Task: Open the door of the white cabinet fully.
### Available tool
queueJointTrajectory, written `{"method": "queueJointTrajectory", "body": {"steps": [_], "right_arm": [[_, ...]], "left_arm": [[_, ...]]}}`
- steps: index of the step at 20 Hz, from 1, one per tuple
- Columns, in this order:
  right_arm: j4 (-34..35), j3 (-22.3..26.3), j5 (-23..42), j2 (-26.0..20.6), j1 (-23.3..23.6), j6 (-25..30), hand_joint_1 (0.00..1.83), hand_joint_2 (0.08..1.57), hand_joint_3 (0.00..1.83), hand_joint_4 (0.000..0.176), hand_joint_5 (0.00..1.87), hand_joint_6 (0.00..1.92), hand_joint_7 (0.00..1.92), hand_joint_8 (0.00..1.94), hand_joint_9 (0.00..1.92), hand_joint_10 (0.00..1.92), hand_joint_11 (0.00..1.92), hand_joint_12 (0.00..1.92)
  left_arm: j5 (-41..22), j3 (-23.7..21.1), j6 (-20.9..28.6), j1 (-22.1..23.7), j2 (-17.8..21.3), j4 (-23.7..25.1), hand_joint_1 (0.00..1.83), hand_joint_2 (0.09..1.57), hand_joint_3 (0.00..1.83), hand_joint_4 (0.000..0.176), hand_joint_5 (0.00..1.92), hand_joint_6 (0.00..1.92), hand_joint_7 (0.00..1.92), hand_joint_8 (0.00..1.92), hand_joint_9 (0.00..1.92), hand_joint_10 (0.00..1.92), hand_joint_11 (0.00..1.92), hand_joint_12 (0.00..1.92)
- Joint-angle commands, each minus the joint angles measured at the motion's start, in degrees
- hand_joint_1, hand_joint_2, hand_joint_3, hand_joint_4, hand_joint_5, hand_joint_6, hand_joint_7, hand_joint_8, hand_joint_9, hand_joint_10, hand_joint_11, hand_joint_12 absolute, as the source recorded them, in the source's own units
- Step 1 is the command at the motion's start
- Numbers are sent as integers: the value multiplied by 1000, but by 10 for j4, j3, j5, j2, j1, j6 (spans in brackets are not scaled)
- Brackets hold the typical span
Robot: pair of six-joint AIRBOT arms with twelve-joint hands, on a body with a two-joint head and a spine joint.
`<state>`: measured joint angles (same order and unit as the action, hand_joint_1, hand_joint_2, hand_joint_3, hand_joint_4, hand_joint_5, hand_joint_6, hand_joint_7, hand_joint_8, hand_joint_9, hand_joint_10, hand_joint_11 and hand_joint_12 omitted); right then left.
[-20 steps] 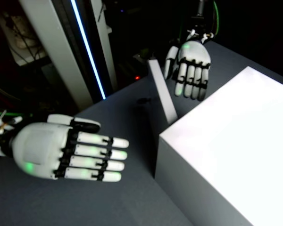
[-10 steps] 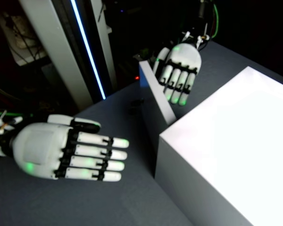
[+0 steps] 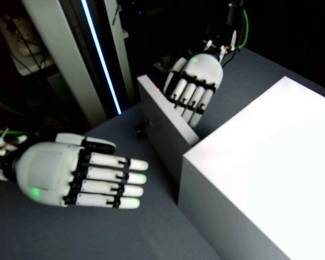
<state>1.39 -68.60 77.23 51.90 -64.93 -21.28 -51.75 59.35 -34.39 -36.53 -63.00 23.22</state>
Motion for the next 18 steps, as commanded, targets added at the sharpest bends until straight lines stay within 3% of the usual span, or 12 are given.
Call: {"method": "queueJointTrajectory", "body": {"steps": [1,5,7,8,10,15,18], "right_arm": [[18,-3,68,-1,5,4,527,1364,0,0,346,0,318,0,245,0,242,0],[18,-5,68,1,5,4,507,1371,2,0,329,2,326,3,244,1,236,2],[18,-5,68,1,5,5,524,1369,1,0,342,2,331,2,253,1,245,4],[18,-5,68,1,5,5,524,1369,1,0,342,2,331,2,253,1,245,4],[18,-5,68,1,5,6,491,1363,0,0,346,1,346,4,256,0,241,2],[18,-5,68,1,5,6,485,1358,0,0,357,3,358,4,258,2,230,1],[18,-5,68,2,5,6,487,1362,1,0,349,0,346,0,257,1,232,2]], "left_arm": [[-68,0,6,10,-5,-7,0,1571,181,0,165,0,133,0,125,0,124,99],[-66,6,6,21,-20,1,0,1571,190,0,103,0,88,5,77,4,82,71],[-65,9,6,28,-29,5,214,1571,147,0,31,2,59,3,64,2,116,45],[-65,9,6,29,-31,6,214,1571,147,0,31,2,59,3,64,2,116,45],[-65,11,6,34,-36,8,3,1571,203,0,0,0,27,8,43,8,112,29],[-64,14,6,41,-45,10,0,1571,206,0,0,0,12,3,19,0,85,16],[-64,17,6,46,-51,10,165,1571,130,0,0,0,0,0,0,0,53,3]]}}
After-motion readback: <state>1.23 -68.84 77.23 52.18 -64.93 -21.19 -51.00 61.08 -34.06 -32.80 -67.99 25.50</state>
